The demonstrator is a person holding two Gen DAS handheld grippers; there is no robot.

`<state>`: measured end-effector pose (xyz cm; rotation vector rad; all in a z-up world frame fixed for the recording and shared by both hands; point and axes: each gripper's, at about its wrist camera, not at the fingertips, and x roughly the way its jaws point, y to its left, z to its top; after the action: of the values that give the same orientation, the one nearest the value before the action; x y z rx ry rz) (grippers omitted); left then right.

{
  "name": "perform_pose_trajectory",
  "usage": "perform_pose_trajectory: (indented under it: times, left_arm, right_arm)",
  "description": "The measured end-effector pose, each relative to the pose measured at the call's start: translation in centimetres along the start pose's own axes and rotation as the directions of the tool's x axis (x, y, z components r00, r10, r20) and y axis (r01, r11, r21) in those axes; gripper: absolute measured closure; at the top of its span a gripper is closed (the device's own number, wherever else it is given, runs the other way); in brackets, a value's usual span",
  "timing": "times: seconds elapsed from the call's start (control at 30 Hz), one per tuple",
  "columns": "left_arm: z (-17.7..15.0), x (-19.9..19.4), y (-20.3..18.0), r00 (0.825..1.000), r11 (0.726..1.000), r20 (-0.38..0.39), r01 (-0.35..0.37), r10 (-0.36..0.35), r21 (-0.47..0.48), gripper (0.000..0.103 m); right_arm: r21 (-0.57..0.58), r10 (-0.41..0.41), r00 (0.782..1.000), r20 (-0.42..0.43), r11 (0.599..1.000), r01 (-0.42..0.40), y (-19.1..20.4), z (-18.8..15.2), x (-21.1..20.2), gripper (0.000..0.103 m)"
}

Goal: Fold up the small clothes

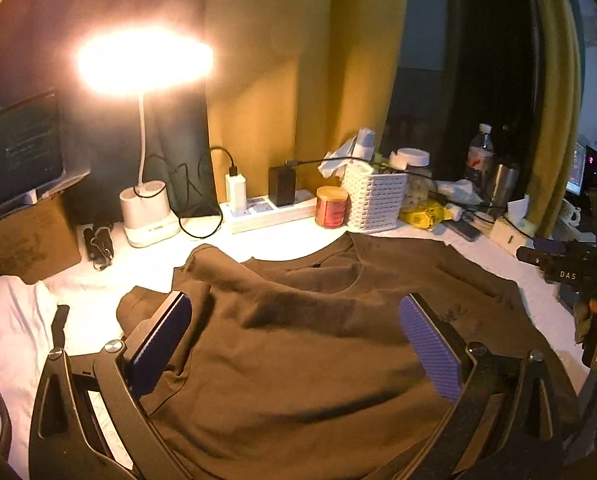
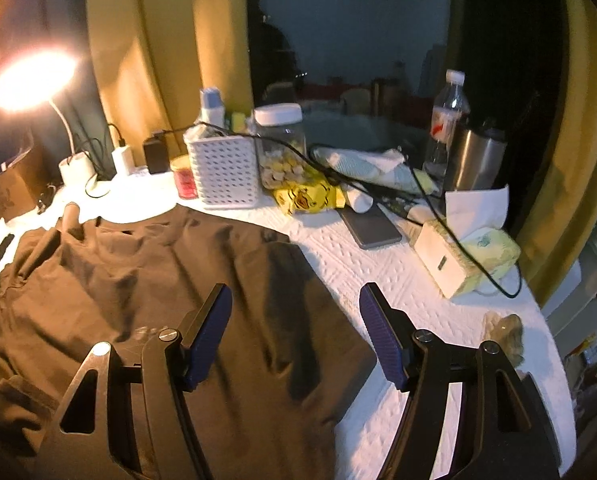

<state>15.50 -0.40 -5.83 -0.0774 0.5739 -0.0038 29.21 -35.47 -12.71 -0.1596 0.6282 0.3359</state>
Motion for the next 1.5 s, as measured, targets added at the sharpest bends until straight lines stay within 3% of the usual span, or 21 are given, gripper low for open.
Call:
perform_pose_trajectory:
  times: [0.5, 0.53, 0.6, 0.67, 0.73, 0.8, 0.87, 1.2, 1.5]
  left_arm:
    - [1.1, 6.1, -0.4, 0.992, 0.999, -0.112, -0.050, 0.049, -0.009, 0.001]
    - [1.1, 6.4, -0.4, 0.992, 0.999, -0.118, -0.052, 0.051, -0.009, 0.001]
    - [1.1, 6.8, -0.3, 0.991, 0.999, -0.124, -0.053, 0.052, -0.009, 0.001]
    - [1.0, 7.0, -0.3, 0.990, 0.999, -0.131, -0.053, 0.052, -0.006, 0.001]
    - [0.9, 7.0, -0.3, 0.990, 0.998, -0.133, -0.056, 0.055, -0.004, 0.001]
    - [0.9, 7.1, -0.1, 0.989, 0.998, -0.135, -0.057, 0.055, -0.006, 0.001]
    - [0.9, 6.9, 0.1, 0.990, 0.998, -0.133, -0.055, 0.053, -0.013, 0.001]
    - [0.6, 4.9, 1.7, 0.994, 0.998, -0.091, -0.057, 0.054, -0.029, 0.001]
    - [-0.4, 2.7, 4.0, 0.998, 0.998, -0.053, -0.041, 0.038, -0.050, 0.001]
  right_arm:
    - [-0.007, 0.070, 0.980, -0.185, 0.997, -0.072, -4.1, -0.5, 10.1, 0.033]
    - [-0.010, 0.082, 0.976, -0.200, 0.996, -0.086, -4.0, -0.7, 10.4, 0.034]
    - [-0.018, 0.109, 0.967, -0.230, 0.993, -0.116, -3.6, -1.2, 11.0, 0.049]
    - [-0.041, 0.087, 0.974, -0.210, 0.994, -0.098, -3.1, -1.5, 10.8, 0.050]
    - [-0.044, 0.076, 0.976, -0.206, 0.995, -0.086, -2.9, -1.6, 10.6, 0.058]
    - [-0.023, 0.093, 0.974, -0.205, 0.995, -0.100, -3.1, -1.6, 10.5, 0.081]
    - [-0.017, 0.114, 0.971, -0.208, 0.993, -0.120, -2.9, -1.7, 10.4, 0.094]
    - [-0.030, 0.116, 0.987, -0.115, 0.992, -0.121, -1.5, 0.7, 5.8, 0.097]
    - [-0.088, 0.145, 0.985, -0.092, 0.984, -0.153, 3.8, 1.7, 3.0, 0.097]
